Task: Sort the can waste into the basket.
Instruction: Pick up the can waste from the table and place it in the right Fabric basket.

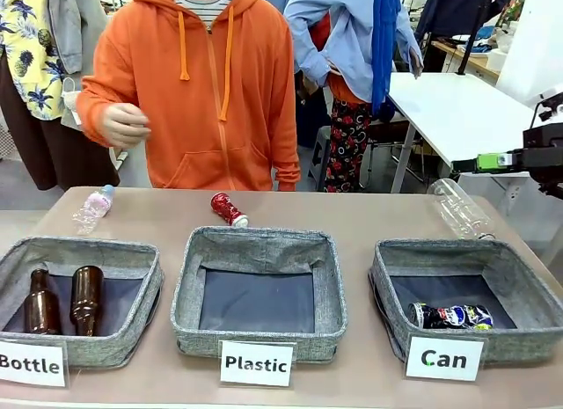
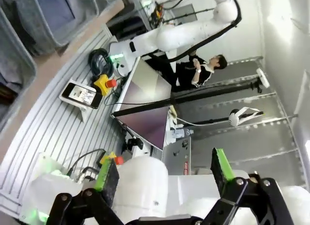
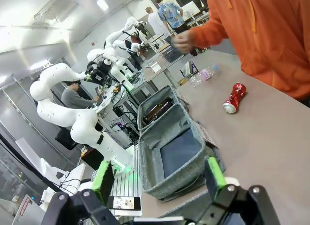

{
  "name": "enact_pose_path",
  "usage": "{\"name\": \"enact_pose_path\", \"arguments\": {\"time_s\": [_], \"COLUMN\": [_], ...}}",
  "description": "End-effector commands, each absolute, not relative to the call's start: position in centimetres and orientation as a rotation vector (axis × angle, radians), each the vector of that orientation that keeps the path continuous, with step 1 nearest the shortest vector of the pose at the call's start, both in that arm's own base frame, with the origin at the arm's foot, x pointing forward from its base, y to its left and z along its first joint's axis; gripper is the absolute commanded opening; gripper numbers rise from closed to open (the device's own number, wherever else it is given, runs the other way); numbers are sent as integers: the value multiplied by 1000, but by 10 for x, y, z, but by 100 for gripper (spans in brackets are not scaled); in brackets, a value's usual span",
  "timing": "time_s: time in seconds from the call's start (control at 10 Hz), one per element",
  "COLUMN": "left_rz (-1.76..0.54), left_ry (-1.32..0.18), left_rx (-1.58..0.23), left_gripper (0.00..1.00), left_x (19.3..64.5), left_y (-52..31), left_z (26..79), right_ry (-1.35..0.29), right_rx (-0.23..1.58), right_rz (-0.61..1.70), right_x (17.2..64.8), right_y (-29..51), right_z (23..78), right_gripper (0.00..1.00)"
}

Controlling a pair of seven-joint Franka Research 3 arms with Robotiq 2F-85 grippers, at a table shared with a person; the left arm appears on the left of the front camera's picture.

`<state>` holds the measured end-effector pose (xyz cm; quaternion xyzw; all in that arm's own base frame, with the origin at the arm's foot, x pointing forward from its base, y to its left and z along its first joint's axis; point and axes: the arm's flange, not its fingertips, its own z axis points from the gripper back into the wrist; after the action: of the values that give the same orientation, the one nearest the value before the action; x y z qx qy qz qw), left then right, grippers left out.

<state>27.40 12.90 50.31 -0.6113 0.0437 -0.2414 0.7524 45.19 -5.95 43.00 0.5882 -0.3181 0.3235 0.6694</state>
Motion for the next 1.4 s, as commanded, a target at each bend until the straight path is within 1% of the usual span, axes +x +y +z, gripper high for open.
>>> {"name": "enact_pose_path", "arguments": {"time_s": [0.0,0.2,0.3,0.4,0.5,0.6,0.7,0.8,0.9,1.0,1.1,1.2,1.3], "left_rz": [-551,-483,-380,-199,-84,-41,-6,-18,-19,-19,1,413,376], "left_ry": [146,168,94,-86,-246,-345,-412,-340,-313,-313,-358,-514,-541], "left_rx": [-1329,-1342,-1375,-1376,-1317,-1253,-1206,-1215,-1277,-1277,-1232,-1043,-997], "left_gripper": [100,100,100,100,100,100,100,100,100,100,100,100,100], "left_x": [297,330,346,359,362,361,358,351,373,373,365,363,351], "left_y": [116,79,64,54,48,42,37,41,65,65,54,45,14], "left_z": [501,470,453,433,417,408,402,409,396,396,396,404,425], "right_ry": [-718,-718,-718,-718,-718,-718,-718,-718,-718,-718,-718,-718,-718], "right_rx": [1312,1312,1312,1312,1312,1312,1312,1312,1312,1312,1312,1312,1312], "right_rz": [730,730,730,730,730,730,730,730,730,730,730,730,730], "right_x": [450,450,450,450,450,450,450,450,450,450,450,450,450], "right_y": [-60,-60,-60,-60,-60,-60,-60,-60,-60,-60,-60,-60,-60], "right_z": [432,432,432,432,432,432,432,432,432,432,432,432,432], "right_gripper": [100,100,100,100,100,100,100,100,100,100,100,100,100]}}
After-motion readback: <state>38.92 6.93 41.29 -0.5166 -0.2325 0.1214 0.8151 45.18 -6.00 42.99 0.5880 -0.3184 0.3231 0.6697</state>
